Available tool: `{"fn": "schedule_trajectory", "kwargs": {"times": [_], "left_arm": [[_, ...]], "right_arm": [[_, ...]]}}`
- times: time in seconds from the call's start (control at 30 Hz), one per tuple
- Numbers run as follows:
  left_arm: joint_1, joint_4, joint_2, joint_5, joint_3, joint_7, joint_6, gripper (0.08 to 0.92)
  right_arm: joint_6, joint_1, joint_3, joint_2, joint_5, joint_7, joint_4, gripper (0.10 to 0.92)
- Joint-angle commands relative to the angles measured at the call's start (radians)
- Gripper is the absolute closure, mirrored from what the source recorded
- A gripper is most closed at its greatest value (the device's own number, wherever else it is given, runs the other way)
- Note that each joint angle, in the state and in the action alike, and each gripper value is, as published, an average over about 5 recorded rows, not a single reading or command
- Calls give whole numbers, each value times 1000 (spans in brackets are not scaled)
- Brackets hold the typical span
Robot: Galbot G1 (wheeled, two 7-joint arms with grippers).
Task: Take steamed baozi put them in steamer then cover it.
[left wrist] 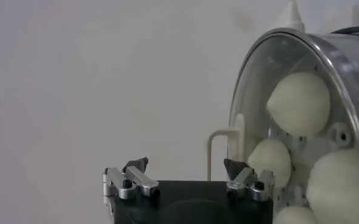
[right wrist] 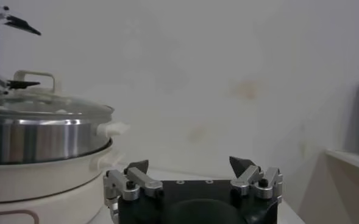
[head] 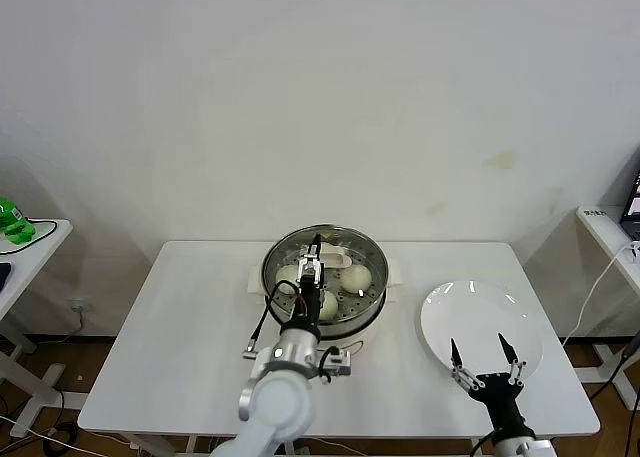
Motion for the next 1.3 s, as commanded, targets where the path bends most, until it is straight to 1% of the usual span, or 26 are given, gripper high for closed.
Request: {"fn": "schedule_trajectory", "kwargs": {"times": [0.03,0.1,0.17,0.2,0.27,0.33,0.4,0.57,0.7,0.8,1.1,1.3], "left_arm": [[238,-379,68,-332,-164,-105,-67,177],[287,-428,88,-588,-227,-153,-70,177],[338,-444,120,-891,-312,-220,-100,177],[362,-437,136,-1035,-359,-255,-137,177],[414,-396,160,-1297,-459,-319,-259,177],[461,-342,158,-1470,-541,-352,-379,177],[507,-296,142,-1572,-597,-367,-448,177],[638,-225,102,-1641,-664,-378,-534,177],[739,-220,92,-1648,-664,-365,-526,177],[788,-214,87,-1624,-648,-372,-540,177],[834,-104,62,-1552,-601,-393,-619,177],[859,-114,51,-1528,-590,-409,-601,177]], "right_arm": [[4,-7,6,-18,13,3,7,203],[4,-14,7,-32,22,5,15,203],[5,-18,7,-44,30,6,19,202],[4,-18,5,-47,31,7,20,202],[3,-18,-1,-53,30,9,19,203],[1,-18,-8,-59,26,12,17,203],[1,-19,-14,-68,25,14,16,203],[-7,-21,-32,-91,31,20,22,203],[-23,-36,-38,-114,54,27,28,203],[-48,-56,-36,-130,67,26,35,203],[-107,-104,-23,-140,78,5,62,202],[-132,-128,-33,-135,82,-5,80,203]]}}
